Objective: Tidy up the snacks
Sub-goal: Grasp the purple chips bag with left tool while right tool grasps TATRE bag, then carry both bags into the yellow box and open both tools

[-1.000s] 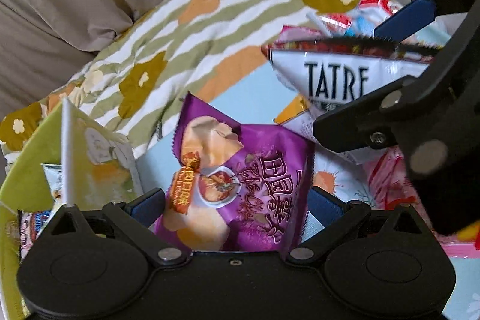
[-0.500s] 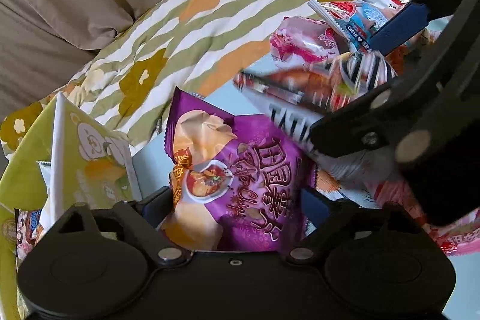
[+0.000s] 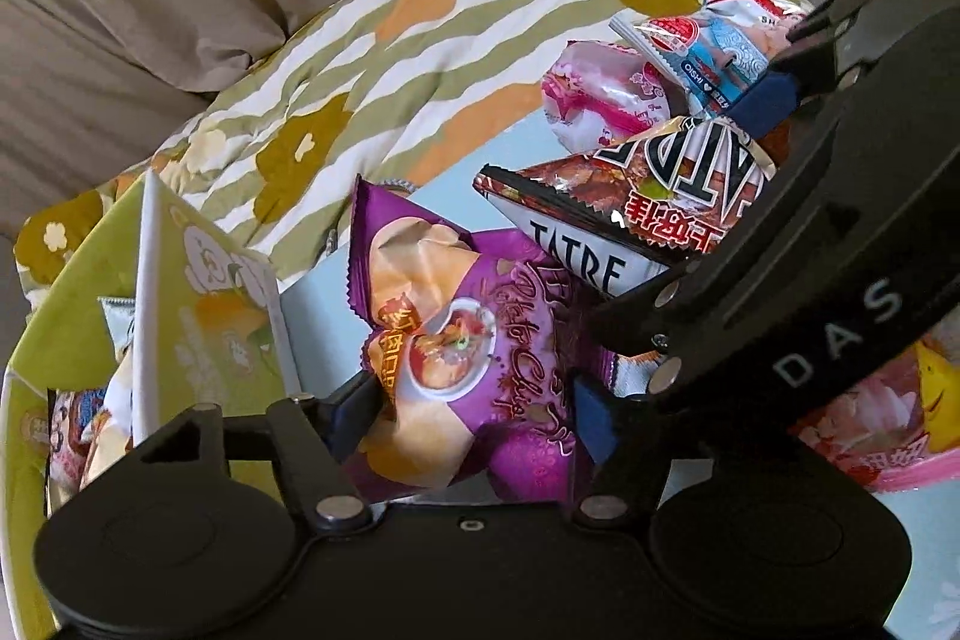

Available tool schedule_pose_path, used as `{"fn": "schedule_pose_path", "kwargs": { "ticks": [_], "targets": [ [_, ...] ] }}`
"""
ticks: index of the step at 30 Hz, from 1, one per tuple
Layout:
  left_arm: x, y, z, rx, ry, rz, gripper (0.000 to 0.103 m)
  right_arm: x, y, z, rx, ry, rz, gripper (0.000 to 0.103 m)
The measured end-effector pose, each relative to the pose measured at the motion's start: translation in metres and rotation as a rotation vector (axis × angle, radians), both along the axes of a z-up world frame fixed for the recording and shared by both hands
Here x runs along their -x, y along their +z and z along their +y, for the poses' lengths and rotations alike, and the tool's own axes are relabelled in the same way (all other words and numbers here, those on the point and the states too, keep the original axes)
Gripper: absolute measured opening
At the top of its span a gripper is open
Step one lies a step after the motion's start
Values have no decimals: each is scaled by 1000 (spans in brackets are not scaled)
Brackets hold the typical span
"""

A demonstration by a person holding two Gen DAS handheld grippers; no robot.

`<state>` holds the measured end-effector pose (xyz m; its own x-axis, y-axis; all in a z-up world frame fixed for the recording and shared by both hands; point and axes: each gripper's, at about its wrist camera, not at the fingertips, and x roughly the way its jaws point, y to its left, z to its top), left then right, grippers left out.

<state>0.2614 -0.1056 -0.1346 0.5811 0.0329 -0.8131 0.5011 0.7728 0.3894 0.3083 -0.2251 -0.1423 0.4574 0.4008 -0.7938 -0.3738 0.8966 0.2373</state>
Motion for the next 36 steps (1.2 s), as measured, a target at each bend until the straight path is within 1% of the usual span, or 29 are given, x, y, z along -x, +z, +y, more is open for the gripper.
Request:
{"fn": "schedule_pose_path", "kwargs": {
  "ticks": [4,5,12,16,21,25,28,36],
  "targets": [
    [4,0,1,0,18,-2,71,0,-5,-1,-6,1,17,103],
    [5,1,2,0,21,-3,71,0,-7,-2,-6,8,24,98],
    [12,10,5,17,40,-23,70,9,-3,-7,-22,0,16,85],
    [19,20,5,26,46,-49,70,16,5,-9,-39,-19,-3,84],
    [31,40,7,48,49,-97,70,26,25,-14,-68,-41,-40,83],
    [42,61,10,77,57,-138,70,34,46,-17,-71,-76,-58,83],
    [49,78,14,97,66,-180,70,41,64,-22,-102,-100,-77,83],
    [76,130,39,191,127,-274,70,65,119,-22,-125,-143,-168,83]
  ]
}}
